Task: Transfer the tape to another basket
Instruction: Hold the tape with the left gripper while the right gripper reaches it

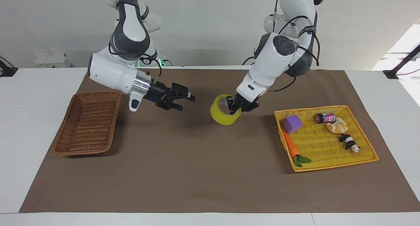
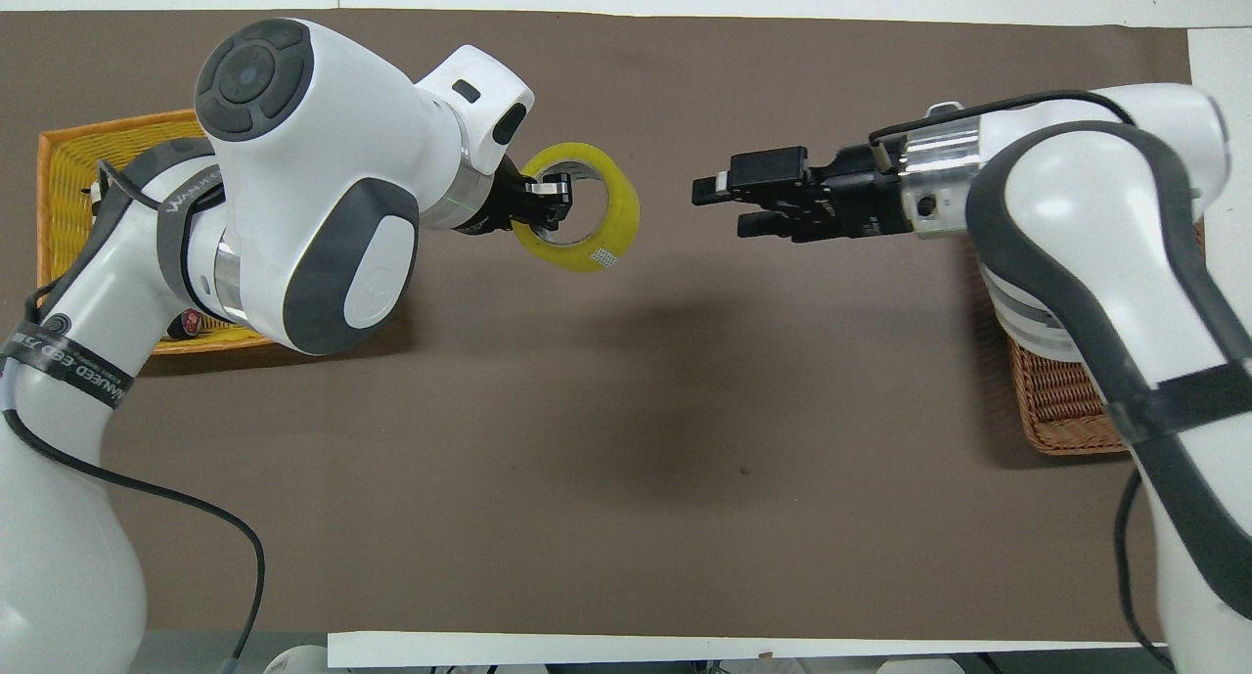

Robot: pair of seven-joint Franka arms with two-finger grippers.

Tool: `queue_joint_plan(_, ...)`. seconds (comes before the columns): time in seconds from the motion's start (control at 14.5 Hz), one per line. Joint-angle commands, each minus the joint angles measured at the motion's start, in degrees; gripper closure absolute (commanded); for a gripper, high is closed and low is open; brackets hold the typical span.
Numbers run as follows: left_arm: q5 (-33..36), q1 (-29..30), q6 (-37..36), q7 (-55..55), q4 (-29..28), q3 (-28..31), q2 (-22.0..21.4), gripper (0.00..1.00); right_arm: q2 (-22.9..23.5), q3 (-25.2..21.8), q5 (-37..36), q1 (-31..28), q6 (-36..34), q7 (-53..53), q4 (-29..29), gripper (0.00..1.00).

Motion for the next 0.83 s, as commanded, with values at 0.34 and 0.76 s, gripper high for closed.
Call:
queue_joint_plan(0.34, -0.4, -0.9, 0.5, 0.1, -1.4, 1.0, -1.8, 1.0, 0.2, 0.3, 9.9, 3.4, 4.5, -1.6, -1.3, 0.0)
queue_joint_plan(0.76, -0.4, -1.0, 0.2, 0.1, -1.4, 1.0, -1.8, 1.0, 0.1, 0.3, 10.0, 5.5, 6.7, -1.6, -2.2, 0.05)
